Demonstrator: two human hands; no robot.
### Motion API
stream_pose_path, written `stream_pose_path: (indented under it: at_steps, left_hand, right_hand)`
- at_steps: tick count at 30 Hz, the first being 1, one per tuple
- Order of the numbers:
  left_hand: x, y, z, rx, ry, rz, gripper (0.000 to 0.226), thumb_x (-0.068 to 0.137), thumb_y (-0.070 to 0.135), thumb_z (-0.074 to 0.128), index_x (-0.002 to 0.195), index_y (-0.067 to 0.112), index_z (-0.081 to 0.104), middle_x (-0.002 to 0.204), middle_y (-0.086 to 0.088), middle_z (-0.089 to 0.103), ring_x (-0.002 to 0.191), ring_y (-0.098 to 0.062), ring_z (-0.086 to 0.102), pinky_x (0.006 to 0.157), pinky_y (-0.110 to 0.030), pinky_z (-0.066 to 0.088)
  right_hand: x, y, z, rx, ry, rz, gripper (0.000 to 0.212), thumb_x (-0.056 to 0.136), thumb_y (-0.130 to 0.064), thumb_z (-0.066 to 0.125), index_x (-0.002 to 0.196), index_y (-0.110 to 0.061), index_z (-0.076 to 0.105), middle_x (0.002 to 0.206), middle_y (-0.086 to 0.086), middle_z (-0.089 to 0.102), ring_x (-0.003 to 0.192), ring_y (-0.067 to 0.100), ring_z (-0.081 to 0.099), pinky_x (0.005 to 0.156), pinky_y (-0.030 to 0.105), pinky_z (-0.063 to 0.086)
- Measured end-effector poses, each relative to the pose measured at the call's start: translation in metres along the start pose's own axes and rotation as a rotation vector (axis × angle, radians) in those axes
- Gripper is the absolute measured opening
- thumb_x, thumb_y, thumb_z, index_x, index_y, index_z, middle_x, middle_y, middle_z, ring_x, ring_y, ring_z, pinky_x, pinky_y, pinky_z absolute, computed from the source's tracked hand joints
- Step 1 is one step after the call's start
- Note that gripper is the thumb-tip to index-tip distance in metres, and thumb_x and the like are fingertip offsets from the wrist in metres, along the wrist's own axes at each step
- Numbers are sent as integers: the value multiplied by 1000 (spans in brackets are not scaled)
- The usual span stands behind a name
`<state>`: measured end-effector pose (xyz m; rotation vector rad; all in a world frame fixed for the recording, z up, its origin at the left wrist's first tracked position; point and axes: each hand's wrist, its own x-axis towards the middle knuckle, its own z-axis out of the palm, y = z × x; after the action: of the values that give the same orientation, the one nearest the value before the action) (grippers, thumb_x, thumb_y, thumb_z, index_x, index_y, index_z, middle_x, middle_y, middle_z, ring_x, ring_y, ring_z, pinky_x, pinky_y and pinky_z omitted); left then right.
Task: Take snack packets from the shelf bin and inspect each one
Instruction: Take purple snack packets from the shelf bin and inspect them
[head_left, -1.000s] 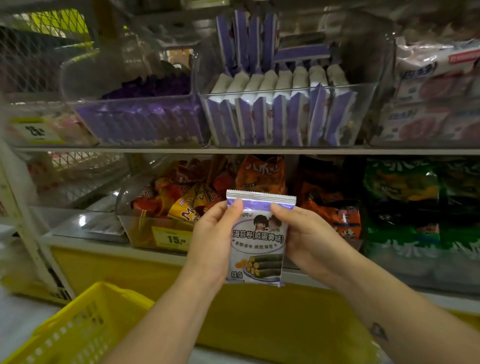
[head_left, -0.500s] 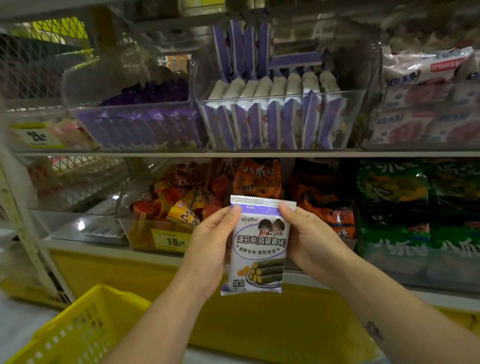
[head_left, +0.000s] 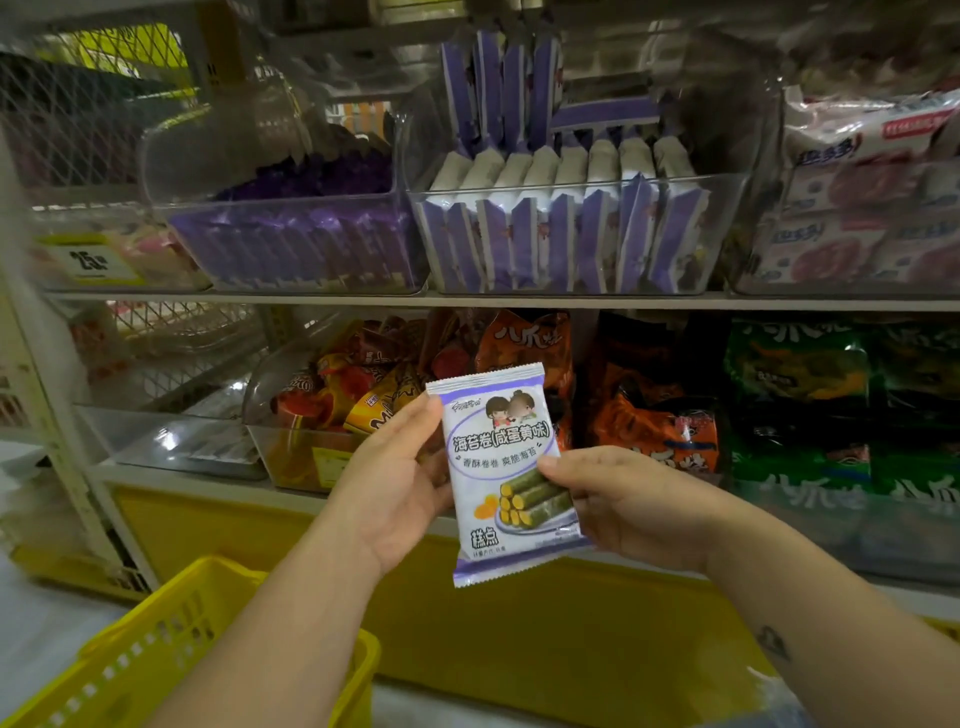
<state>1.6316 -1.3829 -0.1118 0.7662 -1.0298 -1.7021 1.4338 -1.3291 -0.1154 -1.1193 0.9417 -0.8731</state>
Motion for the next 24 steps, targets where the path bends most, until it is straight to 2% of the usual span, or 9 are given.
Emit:
stream_pose_path:
  at_steps: [4,11,13,14,16,17,19,21,24]
  left_hand:
    - [-4,5,-8,107,-245,-200,41,84,22,60,124,15,62,120,-15,69,96,-28,70,73,-44,60]
    - [-1,3,-16,56,-392,-264,42,84,13,60,126,15,59,125,-17,66,103,-30,68,82,-45,58]
    - [0,0,-12,41,-344,-218,43,86,10,59,129,17,57,122,-15,67,99,-28,70,76,-44,61]
    - [0,-3,-8,67,-266,-142,44,88,7,58,130,19,54,121,-12,69,97,-26,71,71,-42,62]
    - [2,-10,-1,265,-24,115,43,94,1,54,128,27,53,120,-4,67,97,-17,71,67,-31,60]
    - [2,-13,2,385,35,232,40,96,4,53,124,32,54,121,1,65,101,-11,68,71,-27,59]
    - [0,-18,8,513,-56,318,37,96,18,56,129,36,54,121,11,67,108,-3,64,85,-25,56]
    - [-3,-20,13,489,-163,252,48,91,32,58,138,34,50,124,15,66,115,-2,61,100,-30,50]
    - [-1,-22,15,382,-177,191,51,91,31,56,141,30,47,127,10,66,115,-8,62,102,-36,47]
  right_hand:
    - [1,-2,0,127,46,-9,37,85,-26,57,108,1,68,109,19,71,91,23,72,69,29,58]
    - [-1,-5,2,149,72,-11,43,84,-27,56,114,3,65,115,22,68,95,25,69,76,32,60]
    - [-1,-6,4,124,93,-31,40,84,-28,56,111,0,67,112,19,70,96,25,70,78,33,60]
    - [0,-6,5,82,128,-53,38,87,-29,56,111,-2,67,112,17,71,101,27,69,86,38,57]
    - [2,-4,8,-46,263,-127,32,93,-29,54,113,-6,66,111,13,72,109,34,65,102,50,47]
    - [4,-4,11,-92,333,-178,28,95,-28,54,112,-9,65,109,11,73,108,33,66,101,52,47]
    - [7,-2,19,-115,409,-278,23,92,-29,58,111,-16,64,107,6,74,100,23,70,90,46,55]
    - [9,-1,24,-99,388,-345,27,90,-34,57,114,-24,64,108,0,74,98,16,71,79,36,60]
    - [11,2,28,-130,281,-350,32,100,-37,42,126,-31,59,113,-4,72,105,14,68,83,28,57]
